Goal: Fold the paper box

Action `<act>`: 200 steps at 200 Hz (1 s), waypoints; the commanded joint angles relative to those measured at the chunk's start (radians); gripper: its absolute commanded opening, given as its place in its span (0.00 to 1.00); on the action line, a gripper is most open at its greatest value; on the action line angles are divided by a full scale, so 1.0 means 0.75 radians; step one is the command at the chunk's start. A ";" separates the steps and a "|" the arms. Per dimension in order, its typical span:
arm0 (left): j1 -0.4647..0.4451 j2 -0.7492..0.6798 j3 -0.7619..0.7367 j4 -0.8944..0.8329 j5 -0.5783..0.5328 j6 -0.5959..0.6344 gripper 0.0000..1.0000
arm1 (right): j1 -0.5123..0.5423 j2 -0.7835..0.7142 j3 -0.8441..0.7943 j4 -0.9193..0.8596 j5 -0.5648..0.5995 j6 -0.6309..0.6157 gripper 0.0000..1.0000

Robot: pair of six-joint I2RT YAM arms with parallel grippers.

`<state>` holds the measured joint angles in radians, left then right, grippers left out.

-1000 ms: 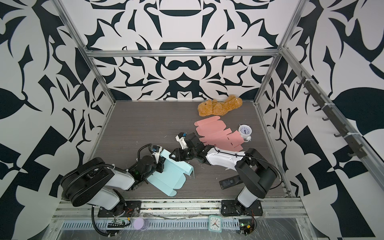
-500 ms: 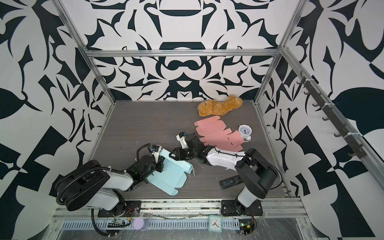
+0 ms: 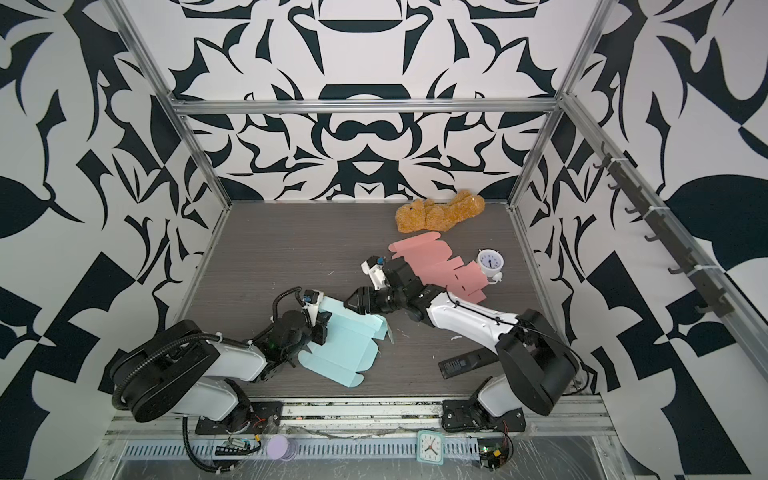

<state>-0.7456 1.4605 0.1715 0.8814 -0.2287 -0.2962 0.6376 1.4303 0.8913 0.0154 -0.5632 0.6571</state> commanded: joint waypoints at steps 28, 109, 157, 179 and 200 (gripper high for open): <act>0.006 -0.033 -0.016 0.036 -0.002 -0.010 0.10 | -0.155 0.060 0.113 -0.157 -0.036 -0.197 0.65; 0.006 -0.019 -0.020 0.053 0.006 -0.010 0.10 | -0.068 0.404 0.185 -0.131 -0.097 -0.289 0.58; 0.006 -0.002 -0.020 0.077 0.016 -0.017 0.11 | -0.025 0.518 0.216 -0.117 -0.182 -0.315 0.57; 0.007 -0.002 -0.017 0.070 0.016 -0.017 0.11 | 0.011 0.544 0.238 -0.143 -0.234 -0.343 0.57; 0.006 0.005 -0.007 0.054 0.015 -0.008 0.12 | 0.047 0.561 0.233 -0.129 -0.336 -0.356 0.57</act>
<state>-0.7456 1.4551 0.1715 0.8902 -0.2195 -0.2966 0.6273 1.8542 1.0393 -0.0822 -0.6891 0.4309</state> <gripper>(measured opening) 0.115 0.570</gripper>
